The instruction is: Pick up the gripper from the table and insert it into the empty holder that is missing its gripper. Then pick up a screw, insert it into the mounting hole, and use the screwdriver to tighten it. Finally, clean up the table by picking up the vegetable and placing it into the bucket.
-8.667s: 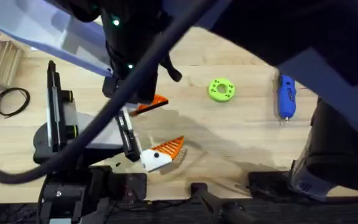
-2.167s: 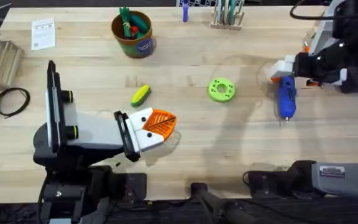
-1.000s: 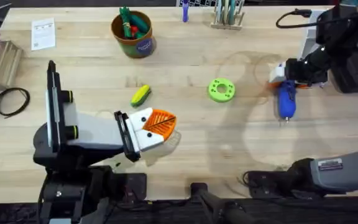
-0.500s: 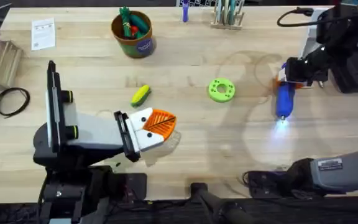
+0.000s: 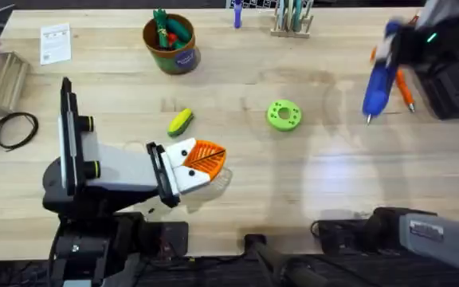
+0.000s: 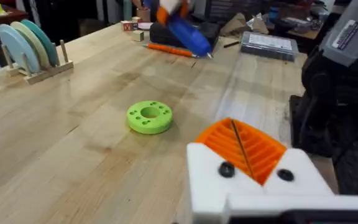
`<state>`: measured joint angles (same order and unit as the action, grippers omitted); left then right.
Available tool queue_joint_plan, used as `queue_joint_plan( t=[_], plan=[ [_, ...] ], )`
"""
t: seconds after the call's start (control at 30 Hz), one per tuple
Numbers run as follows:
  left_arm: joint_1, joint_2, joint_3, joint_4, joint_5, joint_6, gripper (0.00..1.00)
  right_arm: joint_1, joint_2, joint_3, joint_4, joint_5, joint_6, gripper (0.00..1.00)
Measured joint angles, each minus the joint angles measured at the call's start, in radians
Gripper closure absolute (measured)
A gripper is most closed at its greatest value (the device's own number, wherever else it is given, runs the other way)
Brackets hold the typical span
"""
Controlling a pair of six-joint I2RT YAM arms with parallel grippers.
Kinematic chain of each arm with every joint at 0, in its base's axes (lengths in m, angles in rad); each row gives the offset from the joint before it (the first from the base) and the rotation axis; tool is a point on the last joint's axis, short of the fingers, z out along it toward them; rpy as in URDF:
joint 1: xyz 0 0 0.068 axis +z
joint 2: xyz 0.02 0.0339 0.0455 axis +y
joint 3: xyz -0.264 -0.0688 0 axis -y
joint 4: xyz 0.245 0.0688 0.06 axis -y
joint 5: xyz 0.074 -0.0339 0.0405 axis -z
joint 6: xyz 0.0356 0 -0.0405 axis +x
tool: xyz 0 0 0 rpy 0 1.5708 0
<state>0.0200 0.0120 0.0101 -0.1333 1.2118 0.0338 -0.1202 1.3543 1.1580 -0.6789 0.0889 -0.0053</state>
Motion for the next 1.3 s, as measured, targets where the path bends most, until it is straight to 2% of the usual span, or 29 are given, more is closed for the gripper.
queue_joint_plan(
  t=[0.17,0.57,0.7,0.83,0.93,1.07,1.17,1.3],
  plan=[
    [0.000,0.000,0.000,0.000,0.000,0.000,0.995,0.070,-0.165,0.061,0.082,-0.043,0.051,0.978],
    [0.000,0.000,0.000,0.000,0.000,0.000,0.995,0.172,-0.412,0.060,0.229,-0.348,0.227,0.978],
    [0.000,0.000,0.000,0.000,0.000,0.000,0.995,0.242,-0.484,0.016,0.342,-0.387,0.256,0.978],
    [0.000,0.000,0.000,0.000,0.000,0.000,0.995,0.297,-0.546,-0.103,0.525,-0.409,0.311,0.978],
    [0.000,0.000,0.000,0.000,0.000,0.000,0.995,0.333,-0.553,-0.216,0.723,-0.424,0.358,0.978],
    [0.000,0.000,0.000,0.000,0.000,0.000,0.995,0.383,-0.501,-0.361,1.018,-0.481,0.419,0.978],
    [0.000,0.000,0.000,0.000,0.000,0.000,0.995,0.423,-0.426,-0.412,1.166,-0.538,0.447,0.978],
    [0.000,0.000,0.000,0.000,0.000,0.000,0.995,0.479,-0.284,-0.423,1.365,-0.628,0.466,0.978]
  ],
)
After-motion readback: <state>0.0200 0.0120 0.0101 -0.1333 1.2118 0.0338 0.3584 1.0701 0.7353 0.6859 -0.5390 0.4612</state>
